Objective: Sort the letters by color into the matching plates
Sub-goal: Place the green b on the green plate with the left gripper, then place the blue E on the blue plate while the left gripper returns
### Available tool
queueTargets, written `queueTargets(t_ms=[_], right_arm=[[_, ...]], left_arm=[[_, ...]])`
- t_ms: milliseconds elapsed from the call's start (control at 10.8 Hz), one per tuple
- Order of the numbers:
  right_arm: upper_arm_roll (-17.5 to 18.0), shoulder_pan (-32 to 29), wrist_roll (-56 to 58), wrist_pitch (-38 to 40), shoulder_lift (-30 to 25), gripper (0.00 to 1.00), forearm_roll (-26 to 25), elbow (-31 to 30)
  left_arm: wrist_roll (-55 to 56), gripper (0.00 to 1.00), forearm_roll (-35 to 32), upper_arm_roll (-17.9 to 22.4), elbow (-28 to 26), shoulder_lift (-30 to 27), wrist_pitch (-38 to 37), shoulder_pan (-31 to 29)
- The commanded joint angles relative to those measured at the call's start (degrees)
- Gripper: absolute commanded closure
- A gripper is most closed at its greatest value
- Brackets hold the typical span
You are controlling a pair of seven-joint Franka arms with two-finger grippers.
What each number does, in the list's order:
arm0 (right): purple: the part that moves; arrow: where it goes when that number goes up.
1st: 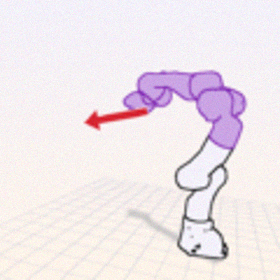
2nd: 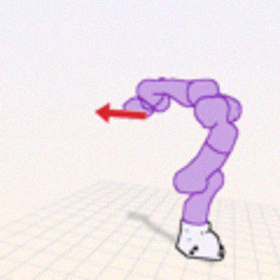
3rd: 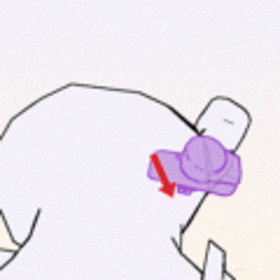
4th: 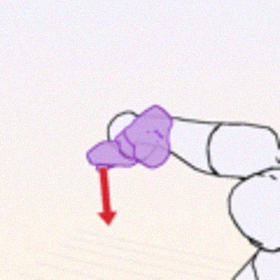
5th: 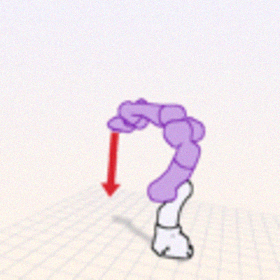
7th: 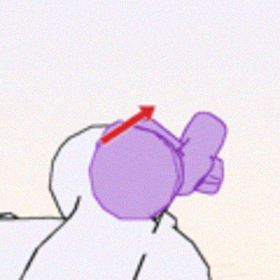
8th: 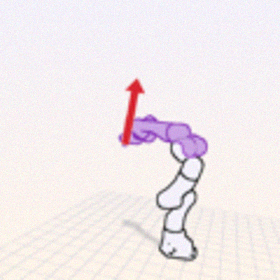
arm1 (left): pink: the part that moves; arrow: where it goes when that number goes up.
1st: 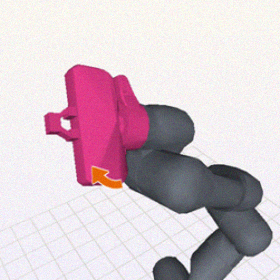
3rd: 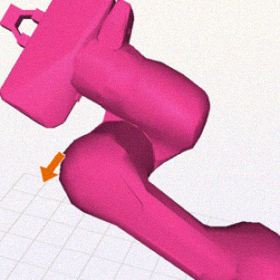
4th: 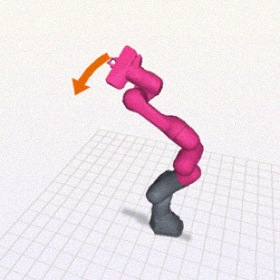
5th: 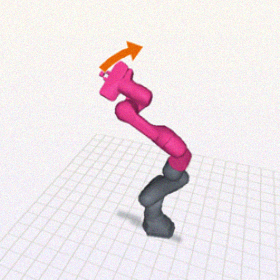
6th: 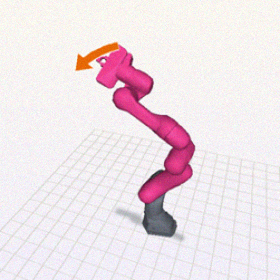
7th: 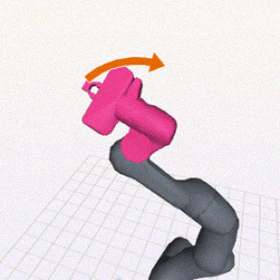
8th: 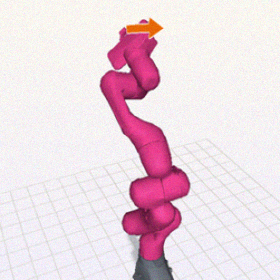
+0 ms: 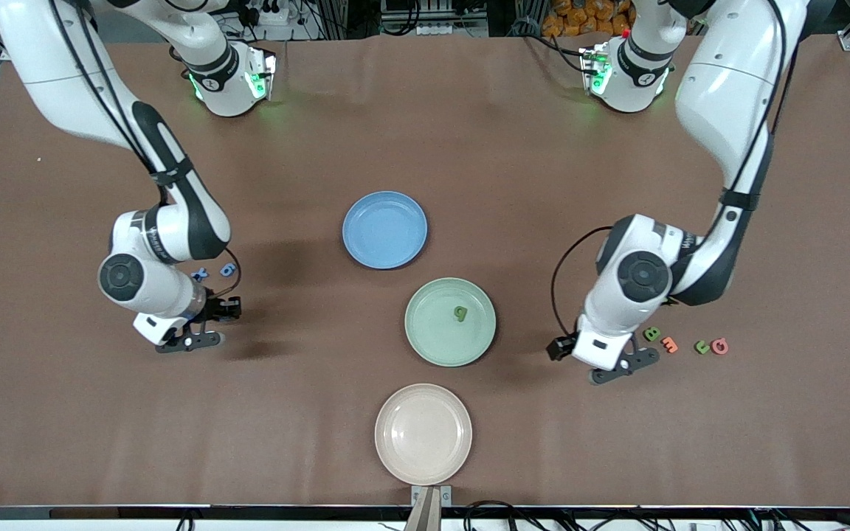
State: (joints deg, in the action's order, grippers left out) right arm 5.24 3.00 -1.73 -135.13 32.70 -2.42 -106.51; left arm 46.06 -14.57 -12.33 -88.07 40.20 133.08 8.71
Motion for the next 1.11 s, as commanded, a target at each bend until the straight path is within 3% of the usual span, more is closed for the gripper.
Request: queueTargets(t_ms=[0, 278, 556, 1020], right_arm=[[0.21, 10.14, -14.74, 7.84, -3.16, 1.0, 0.31, 1.29], [2.4, 16.32, -22.42, 8.3, -3.16, 1.0, 4.41, 2.71], [4.07, 22.46, -28.74, 8.3, -3.16, 0.99, 6.46, 3.41], [4.16, 33.27, -39.82, 10.85, -2.9, 0.95, 6.37, 3.06]], left_arm=[[-3.8, 0.0, -0.72, -0.68, -6.57, -2.31, -0.9, -5.09], [-2.02, 0.0, -1.16, -0.85, -12.71, -4.93, 1.29, -11.94], [-2.73, 0.0, -1.16, -0.77, -21.69, -7.76, 12.34, -14.6], [-2.21, 0.0, -1.33, -0.5, -22.23, -5.66, 14.04, -16.88]])
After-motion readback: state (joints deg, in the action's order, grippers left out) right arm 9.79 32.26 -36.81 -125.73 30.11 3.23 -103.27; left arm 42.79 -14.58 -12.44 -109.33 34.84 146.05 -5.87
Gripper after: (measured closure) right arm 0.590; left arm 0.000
